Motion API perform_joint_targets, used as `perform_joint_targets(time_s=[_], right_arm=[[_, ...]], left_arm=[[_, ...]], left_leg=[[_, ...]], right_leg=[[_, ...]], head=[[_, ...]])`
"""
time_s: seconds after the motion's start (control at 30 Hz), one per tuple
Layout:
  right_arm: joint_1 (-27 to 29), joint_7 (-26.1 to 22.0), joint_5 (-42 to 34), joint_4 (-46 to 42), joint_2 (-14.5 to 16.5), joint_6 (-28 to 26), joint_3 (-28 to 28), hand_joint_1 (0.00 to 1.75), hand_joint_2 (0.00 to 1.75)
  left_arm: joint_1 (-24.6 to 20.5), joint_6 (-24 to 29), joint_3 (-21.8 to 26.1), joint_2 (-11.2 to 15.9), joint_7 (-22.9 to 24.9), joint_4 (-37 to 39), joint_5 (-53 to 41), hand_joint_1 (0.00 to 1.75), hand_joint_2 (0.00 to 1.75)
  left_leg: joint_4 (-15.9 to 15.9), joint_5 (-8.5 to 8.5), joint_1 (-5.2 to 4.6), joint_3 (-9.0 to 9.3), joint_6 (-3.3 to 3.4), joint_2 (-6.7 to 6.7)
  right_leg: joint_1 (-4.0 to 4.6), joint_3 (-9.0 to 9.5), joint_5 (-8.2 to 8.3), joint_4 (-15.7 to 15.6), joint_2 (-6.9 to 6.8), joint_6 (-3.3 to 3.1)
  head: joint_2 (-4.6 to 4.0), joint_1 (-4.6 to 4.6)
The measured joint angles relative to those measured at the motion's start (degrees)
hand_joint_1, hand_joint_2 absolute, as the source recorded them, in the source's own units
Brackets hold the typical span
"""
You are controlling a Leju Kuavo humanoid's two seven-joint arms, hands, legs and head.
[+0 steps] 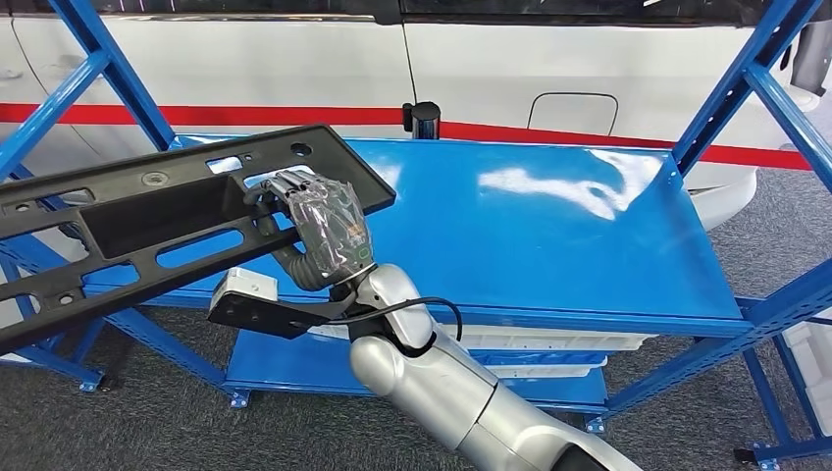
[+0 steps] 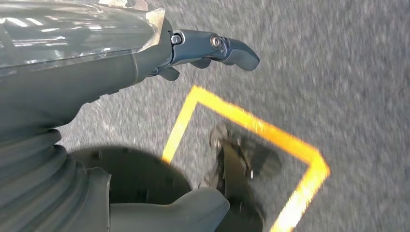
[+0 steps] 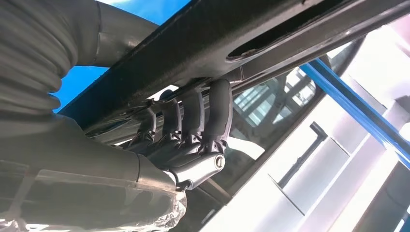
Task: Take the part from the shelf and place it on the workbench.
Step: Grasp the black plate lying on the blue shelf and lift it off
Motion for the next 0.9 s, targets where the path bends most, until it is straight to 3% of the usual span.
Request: perform_joint_targets(time_s=[0.13, 0.3, 0.5, 0.6, 0.67, 0.73, 0.77, 0.8, 0.83, 0.9], right_arm=[[1.8, 0.2, 4.2, -0.4, 0.0, 2.7, -4.4, 1.75, 1.75], [2.8, 0.5, 12.1, -0.5, 0.0, 1.0, -11.7, 1.75, 1.75], [4.9, -2.1, 19.2, -0.8, -0.9, -0.7, -26.1, 1.75, 1.75], [6.1, -2.6, 20.5, -1.7, -1.2, -0.9, -31.3, 1.75, 1.75], [6.5, -2.8, 21.1, -2.2, -1.4, -1.1, -33.3, 1.75, 1.75], [7.3, -2.8, 22.1, -2.8, -1.8, -1.3, -34.9, 1.75, 1.75], [8.0, -2.8, 22.6, -3.3, -2.2, -1.4, -35.7, 1.75, 1.75], [8.8, -2.8, 23.0, -3.9, -2.6, -1.5, -36.7, 1.75, 1.75], [9.6, -2.8, 23.4, -4.6, -2.9, -1.5, -37.6, 1.75, 1.75], [10.7, -2.9, 23.9, -6.4, -3.5, -1.6, -39.1, 1.75, 1.75]], left_arm=[[0.1, -3.6, 0.2, 0.1, -0.9, 0.0, 0.5, 0.0, 1.75], [0.2, -11.0, 0.2, 0.6, -1.7, 0.0, -0.6, 0.0, 1.75], [0.1, -16.7, -0.5, 1.5, -0.3, 0.0, -4.0, 0.0, 1.75], [0.1, -17.3, -1.0, 1.8, 0.1, 0.0, -4.5, 0.0, 1.75], [-0.1, -17.4, -1.4, 1.8, 0.2, 0.0, -4.8, 0.0, 1.75], [-0.2, -17.5, -1.8, 1.8, 0.6, 0.0, -5.3, 0.0, 1.75], [-0.2, -17.5, -2.0, 1.7, 0.8, 0.0, -5.6, 0.0, 1.75], [-0.2, -17.6, -2.2, 1.7, 1.0, 0.0, -6.0, 0.0, 1.75], [-0.3, -17.6, -2.6, 1.7, 1.2, 0.0, -6.3, 0.0, 1.75], [-0.4, -17.8, -3.2, 1.6, 1.6, 0.0, -6.8, 0.0, 1.75]], left_leg=[[0.0, 0.0, 0.02, 0.0, 0.0, 0.0], [0.1, -0.05, -0.02, 0.01, 0.08, -0.04], [0.7, -0.34, -0.1, -0.18, 0.61, -0.04], [-0.2, 0.29, 0.28, 0.3, 1.35, 0.22], [-1.0, 0.87, 0.75, 0.75, 1.85, 0.53], [-1.1, 0.92, 0.79, 0.75, 1.96, 0.63], [-1.1, 0.88, 0.81, 0.74, 1.91, 0.6], [-1.0, 0.83, 0.84, 0.75, 1.84, 0.53], [-1.0, 0.74, 0.89, 0.78, 1.7, 0.45], [-0.6, 0.37, 0.97, 0.8, 1.14, 0.35]], right_leg=[[-0.02, -0.01, 0.0, 0.0, -0.01, 0.0], [-0.16, -0.04, 0.02, -0.1, -0.02, 0.03], [-0.58, 0.03, 0.19, -0.2, -0.04, 0.29], [-0.35, -0.24, -0.14, 0.2, -0.03, 0.65], [-0.09, -2.2, -2.37, 4.5, -0.1, 0.34], [-0.08, -5.63, -5.4, 12.1, -0.13, 0.05], [-0.09, -6.91, -6.28, 14.9, -0.14, 0.17], [-0.13, -7.16, -6.27, 15.5, -0.15, 0.48], [-0.22, -6.19, -5.4, 13.7, -0.2, 0.93], [-0.55, -2.19, -2.56, 5.7, -0.51, 1.64]], head=[[0.0, -0.01], [0.0, -0.02], [0.0, -0.02], [0.0, -0.02], [0.0, 0.09], [0.0, 0.15], [0.0, 0.16], [0.0, 0.16], [0.0, 0.18], [0.0, 0.16]])
